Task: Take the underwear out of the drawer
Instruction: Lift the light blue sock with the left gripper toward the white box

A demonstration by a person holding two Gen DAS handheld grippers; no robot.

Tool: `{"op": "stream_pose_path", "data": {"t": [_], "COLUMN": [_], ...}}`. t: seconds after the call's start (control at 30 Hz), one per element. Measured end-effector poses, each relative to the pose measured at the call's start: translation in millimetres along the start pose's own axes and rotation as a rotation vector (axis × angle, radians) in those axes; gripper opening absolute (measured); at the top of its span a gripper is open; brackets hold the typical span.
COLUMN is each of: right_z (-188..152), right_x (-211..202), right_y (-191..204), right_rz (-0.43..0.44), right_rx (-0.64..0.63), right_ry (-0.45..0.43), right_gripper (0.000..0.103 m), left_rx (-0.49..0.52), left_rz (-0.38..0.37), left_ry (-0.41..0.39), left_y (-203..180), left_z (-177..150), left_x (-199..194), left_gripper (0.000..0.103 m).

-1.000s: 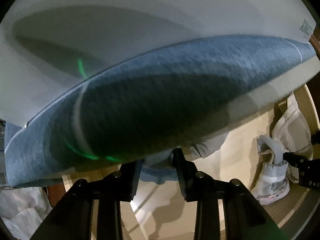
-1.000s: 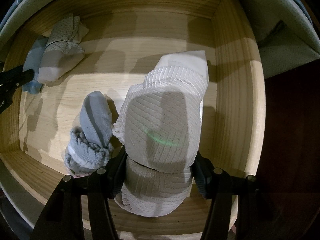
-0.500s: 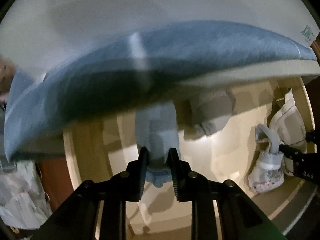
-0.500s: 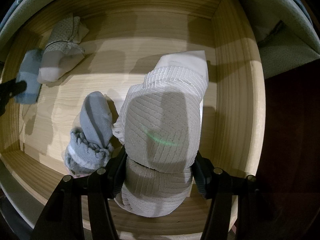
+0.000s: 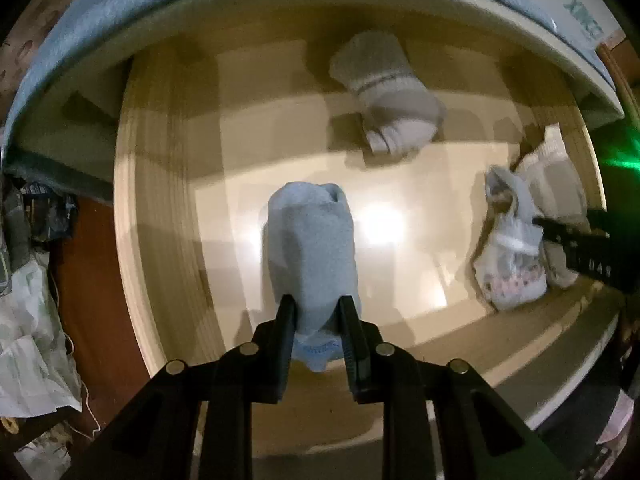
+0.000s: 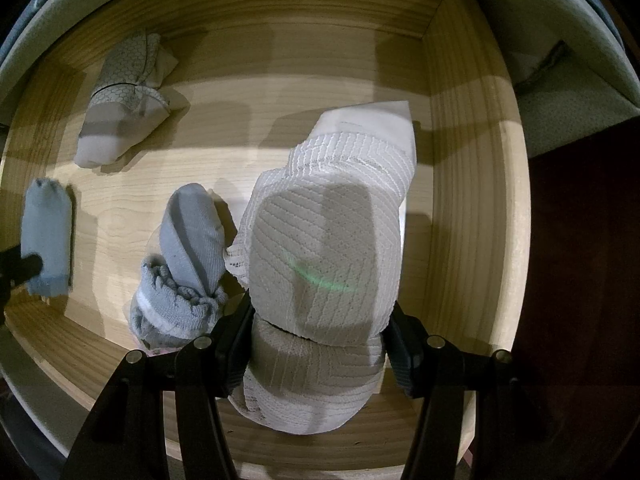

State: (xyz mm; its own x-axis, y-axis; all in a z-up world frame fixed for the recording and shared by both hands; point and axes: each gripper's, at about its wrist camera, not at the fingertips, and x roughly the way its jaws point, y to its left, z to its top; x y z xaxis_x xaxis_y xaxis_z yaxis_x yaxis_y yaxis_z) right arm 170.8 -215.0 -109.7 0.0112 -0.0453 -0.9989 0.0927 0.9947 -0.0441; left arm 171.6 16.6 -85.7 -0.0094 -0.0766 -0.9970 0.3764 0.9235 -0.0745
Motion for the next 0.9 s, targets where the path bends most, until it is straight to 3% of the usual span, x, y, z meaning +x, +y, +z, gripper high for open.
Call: {"op": "stream_pose_path", "data": {"t": [0.2, 0.43, 0.63, 0.7, 0.8, 0.9], "right_z": [0.2, 0.6, 0.8, 0.9, 1.0, 1.2], "right_x": [-0.5, -0.1, -0.2, -0.7, -0.3, -0.7], "right_y": [0.3, 0.2, 0.4, 0.7, 0.7, 1.0], "right_rz": [0.000, 0.001, 0.001, 0.001, 0.001, 0.001], "right_rx": [0.000, -0.002, -0.002, -0.001, -0.003, -0.002], "right_ry": [0.000, -0.001, -0.001, -0.001, -0.001, -0.001], "right_gripper": [0.054, 0.054, 0.055, 0.055, 0.055, 0.055], "left_rx": [0.010, -0.030, -0.068, -0.079, -0.098, -0.109], "left_rz": [-0.002, -0.017, -0.037, -0.032, -0.021, -0.006], "left_ry": [0.034, -0.002, -0.027, -0.029, 0.003, 0.040], "left_y": [14.3, 7.6, 14.9, 15.6, 9.6, 6.9], "left_z": [-19.7, -28.0, -28.0, -25.0, -18.2, -14.5], "left_x": [-3.1, -3.6, -10.7, -11.2, -2.9, 8.3], "left_gripper": [0.022, 0.028, 0.039, 0.047, 0.054, 0.054]}}
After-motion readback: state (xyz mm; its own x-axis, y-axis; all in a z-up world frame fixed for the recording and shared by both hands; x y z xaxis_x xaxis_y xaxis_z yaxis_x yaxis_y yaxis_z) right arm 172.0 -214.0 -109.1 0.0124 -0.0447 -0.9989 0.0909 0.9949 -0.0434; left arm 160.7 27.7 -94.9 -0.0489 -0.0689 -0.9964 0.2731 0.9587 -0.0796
